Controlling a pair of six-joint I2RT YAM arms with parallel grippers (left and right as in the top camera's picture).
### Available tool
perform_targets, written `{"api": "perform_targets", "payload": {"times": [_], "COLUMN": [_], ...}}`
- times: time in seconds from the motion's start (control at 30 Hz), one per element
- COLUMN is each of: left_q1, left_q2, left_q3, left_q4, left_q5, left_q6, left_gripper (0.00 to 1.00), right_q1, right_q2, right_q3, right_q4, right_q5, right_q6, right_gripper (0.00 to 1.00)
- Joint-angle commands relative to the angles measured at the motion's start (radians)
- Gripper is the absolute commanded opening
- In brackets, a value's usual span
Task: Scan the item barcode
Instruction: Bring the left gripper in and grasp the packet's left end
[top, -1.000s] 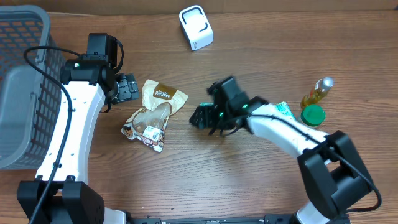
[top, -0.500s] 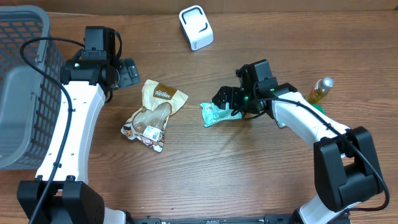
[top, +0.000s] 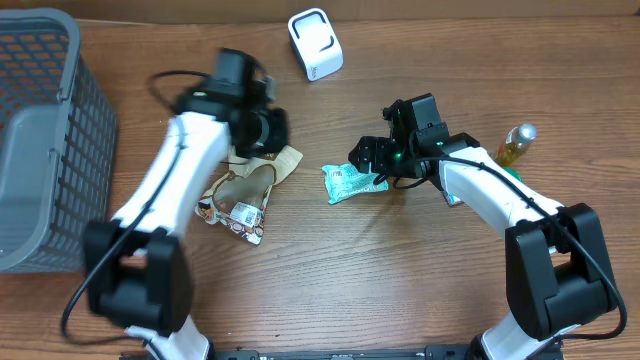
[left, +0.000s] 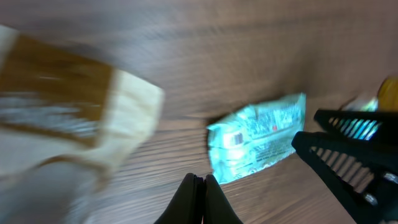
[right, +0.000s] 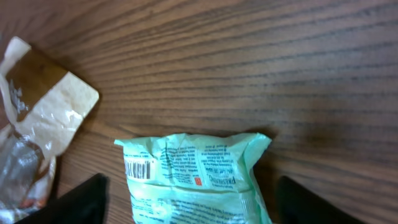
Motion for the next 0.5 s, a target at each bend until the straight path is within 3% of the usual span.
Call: {"api": "perform_targets", "payload": {"times": [0.0,0.07,0.23,0.33,0.4,0.47], "left_q1": [-0.074,-0.094,-0.132,-0.157,-0.175,-0.187], "left_q2": [0.083,0.101,0.113,0.122,0.132,0.144], "left_q3": [0.008,0.008,0.008,0.008,0.008,0.008], "left_q4": [0.034,0.054,0.127,0.170,0.184,0.184], "left_q5": [0.040,0.041,0.045,0.053,0.064,0.063], "left_q6": [-0.033,-0.041,-0.083,-0.085,-0.085,-0.086], "left_gripper": [0.04,0.04,0.04,0.05,0.15,0.17], "right_q1": [-0.003,-0.003,0.006,0.005,0.005,0.005], "right_q2": [0.002,0.002,0.002,0.002,0.002,0.002], "right_q3": [-0.018,-0.021,-0.041,-0.041,-0.041,-0.041], "right_q4": [-0.016,-0.026,-0.017,0.005,0.011,0.011], "right_q5": [0.005,0.002,-0.009,-0.010,-0.009,-0.009], "right_q6": [-0.002,0.002,0.002,0.002,0.002,0.002], "right_gripper": [0.68,0.61,0.60,0.40,0.33,0.31]}}
